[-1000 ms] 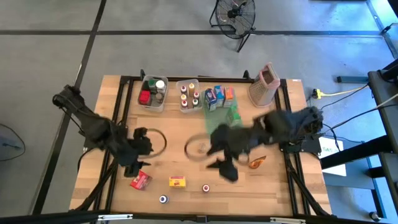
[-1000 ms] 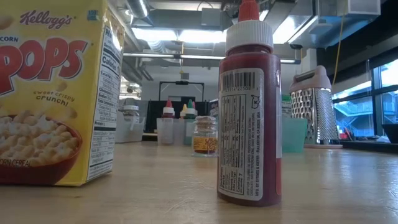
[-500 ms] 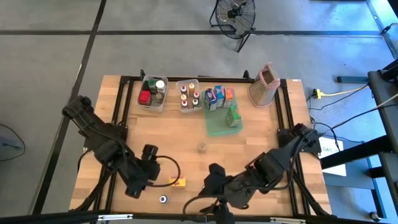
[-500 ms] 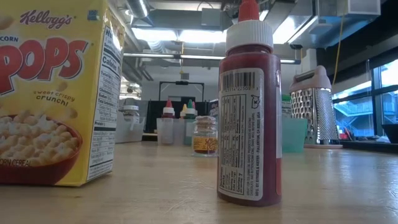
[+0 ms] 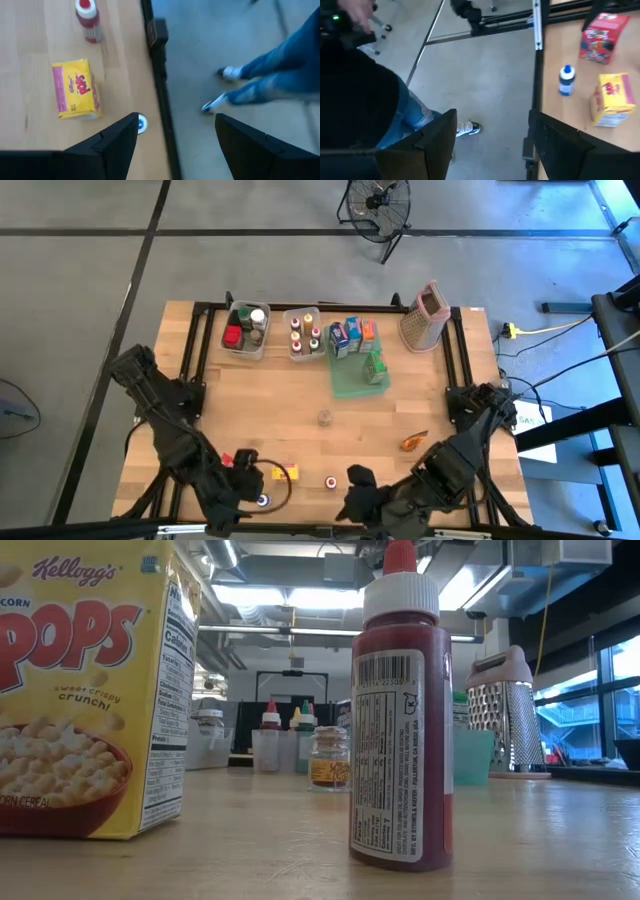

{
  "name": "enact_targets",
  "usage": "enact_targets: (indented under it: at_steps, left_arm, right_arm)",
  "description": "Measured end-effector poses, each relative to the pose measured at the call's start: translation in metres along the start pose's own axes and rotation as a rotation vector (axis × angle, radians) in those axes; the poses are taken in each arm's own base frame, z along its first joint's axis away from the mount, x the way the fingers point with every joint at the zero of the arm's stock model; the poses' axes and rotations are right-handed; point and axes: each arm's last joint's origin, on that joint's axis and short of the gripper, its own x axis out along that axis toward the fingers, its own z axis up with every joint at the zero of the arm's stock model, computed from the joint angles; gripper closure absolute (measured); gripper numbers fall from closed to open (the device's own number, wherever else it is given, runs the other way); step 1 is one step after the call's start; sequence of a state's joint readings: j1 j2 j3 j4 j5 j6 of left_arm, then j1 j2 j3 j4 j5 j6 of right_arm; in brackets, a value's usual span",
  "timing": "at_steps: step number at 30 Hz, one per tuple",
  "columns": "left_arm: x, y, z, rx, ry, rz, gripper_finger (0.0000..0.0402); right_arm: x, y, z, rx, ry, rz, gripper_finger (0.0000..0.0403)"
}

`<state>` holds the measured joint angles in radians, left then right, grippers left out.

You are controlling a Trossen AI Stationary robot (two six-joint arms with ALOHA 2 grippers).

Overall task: Pick & Place Kitchen Items
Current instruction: Put the blue food coloring bottle into the transparent bin

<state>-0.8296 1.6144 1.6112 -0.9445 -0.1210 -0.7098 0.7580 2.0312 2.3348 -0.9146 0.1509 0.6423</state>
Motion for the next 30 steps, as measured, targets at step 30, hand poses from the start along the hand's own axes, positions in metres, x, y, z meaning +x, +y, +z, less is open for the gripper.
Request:
enact_targets:
  at_steps: [30]
  left_arm:
    - [0.091,-0.006,-0.032,-0.091,0.156,0.354,0.0144]
  right_arm:
    - [-0.01,0.043,-0.027,-0.057,-0.021,0.093,0.0153]
